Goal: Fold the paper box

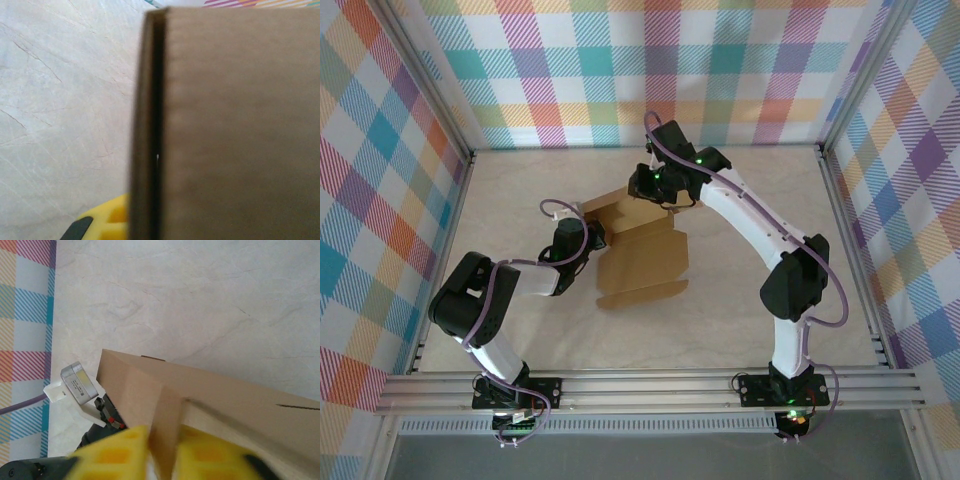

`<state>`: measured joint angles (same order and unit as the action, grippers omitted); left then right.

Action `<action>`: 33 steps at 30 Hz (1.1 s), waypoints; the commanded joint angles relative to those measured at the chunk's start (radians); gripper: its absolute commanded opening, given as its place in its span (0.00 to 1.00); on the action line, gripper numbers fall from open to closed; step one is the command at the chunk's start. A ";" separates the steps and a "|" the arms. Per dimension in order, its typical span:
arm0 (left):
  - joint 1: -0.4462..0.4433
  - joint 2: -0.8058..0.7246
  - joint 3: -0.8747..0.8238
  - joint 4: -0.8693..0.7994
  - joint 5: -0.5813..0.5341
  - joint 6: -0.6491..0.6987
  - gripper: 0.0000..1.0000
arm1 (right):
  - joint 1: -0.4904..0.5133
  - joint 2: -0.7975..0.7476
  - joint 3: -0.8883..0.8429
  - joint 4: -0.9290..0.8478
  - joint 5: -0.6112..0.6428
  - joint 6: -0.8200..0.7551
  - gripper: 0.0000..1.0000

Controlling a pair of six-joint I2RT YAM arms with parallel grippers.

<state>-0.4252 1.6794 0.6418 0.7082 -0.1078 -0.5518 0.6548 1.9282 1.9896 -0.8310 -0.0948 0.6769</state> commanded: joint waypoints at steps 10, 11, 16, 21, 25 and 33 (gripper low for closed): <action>-0.006 -0.012 0.084 -0.129 0.068 -0.022 0.00 | -0.038 -0.280 -0.156 0.075 0.047 -0.134 0.73; -0.005 -0.009 0.090 -0.134 0.081 -0.026 0.00 | -0.055 -0.324 -0.200 0.109 0.042 -0.136 0.73; 0.001 -0.013 0.097 -0.122 0.176 -0.012 0.00 | -0.261 -0.495 -0.418 0.250 -0.096 -0.088 0.72; 0.009 -0.026 0.105 -0.139 0.248 0.013 0.00 | -0.427 -0.486 -0.484 0.311 -0.363 -0.076 0.72; 0.011 -0.014 0.120 -0.128 0.307 0.001 0.00 | -0.452 -0.402 -0.453 0.325 -0.595 -0.126 0.70; 0.014 0.018 0.147 -0.122 0.367 -0.039 0.00 | -0.434 -0.346 -0.482 0.368 -0.780 -0.200 0.70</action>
<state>-0.4217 1.6806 0.7570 0.5751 0.2150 -0.5648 0.2081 1.5906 1.5135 -0.5087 -0.7422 0.5312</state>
